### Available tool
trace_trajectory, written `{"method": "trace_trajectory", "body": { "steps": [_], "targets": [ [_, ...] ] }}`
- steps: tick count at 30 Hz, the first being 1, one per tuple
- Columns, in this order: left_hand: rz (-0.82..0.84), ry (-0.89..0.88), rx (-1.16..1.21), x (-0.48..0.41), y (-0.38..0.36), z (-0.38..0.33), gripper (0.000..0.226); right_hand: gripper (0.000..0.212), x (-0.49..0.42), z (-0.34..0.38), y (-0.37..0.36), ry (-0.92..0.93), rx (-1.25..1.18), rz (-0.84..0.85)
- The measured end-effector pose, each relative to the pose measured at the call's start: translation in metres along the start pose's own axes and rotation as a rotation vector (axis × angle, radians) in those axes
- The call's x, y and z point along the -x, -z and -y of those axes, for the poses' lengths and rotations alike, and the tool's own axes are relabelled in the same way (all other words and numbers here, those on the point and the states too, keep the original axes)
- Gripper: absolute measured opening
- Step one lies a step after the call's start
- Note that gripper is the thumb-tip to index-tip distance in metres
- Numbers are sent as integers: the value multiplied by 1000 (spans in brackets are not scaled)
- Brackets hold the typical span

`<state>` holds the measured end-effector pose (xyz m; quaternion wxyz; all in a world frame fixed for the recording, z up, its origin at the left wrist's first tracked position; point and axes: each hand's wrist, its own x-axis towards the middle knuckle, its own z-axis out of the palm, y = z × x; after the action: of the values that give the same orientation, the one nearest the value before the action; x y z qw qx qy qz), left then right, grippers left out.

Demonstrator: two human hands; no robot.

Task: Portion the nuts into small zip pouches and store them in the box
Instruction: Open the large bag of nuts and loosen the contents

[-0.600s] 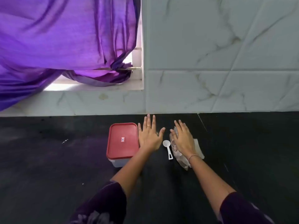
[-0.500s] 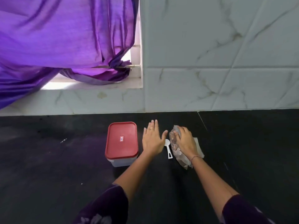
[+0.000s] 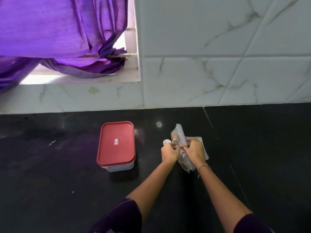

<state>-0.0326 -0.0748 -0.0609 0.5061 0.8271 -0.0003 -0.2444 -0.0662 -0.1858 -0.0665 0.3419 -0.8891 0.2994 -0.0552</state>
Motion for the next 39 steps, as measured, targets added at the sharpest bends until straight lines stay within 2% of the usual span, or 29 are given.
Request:
{"method": "trace_trajectory", "body": {
  "steps": [5,10,13,18,24,33,39],
  "targets": [
    [27,61,64,-1,-12,0,33,14,-4,-2,1,-105,-15,49],
    [40,31,46,5,-16,4,20,15,-1,-10,2,-173,-113,90],
    [66,31,59,15,-17,15,9,13,20,-16,4,-178,-192,91],
    [104,42,69,41,-15,39,12,9,68,-25,2,-238,-265,57],
    [125,69,133,78,-6,63,2,9,118,-24,-1,-269,-281,58],
    [73,71,209,103,13,80,8,9,150,-10,-9,-214,-282,75],
    [89,117,328,106,24,80,28,26,157,6,-23,-231,-323,42]
  ]
}}
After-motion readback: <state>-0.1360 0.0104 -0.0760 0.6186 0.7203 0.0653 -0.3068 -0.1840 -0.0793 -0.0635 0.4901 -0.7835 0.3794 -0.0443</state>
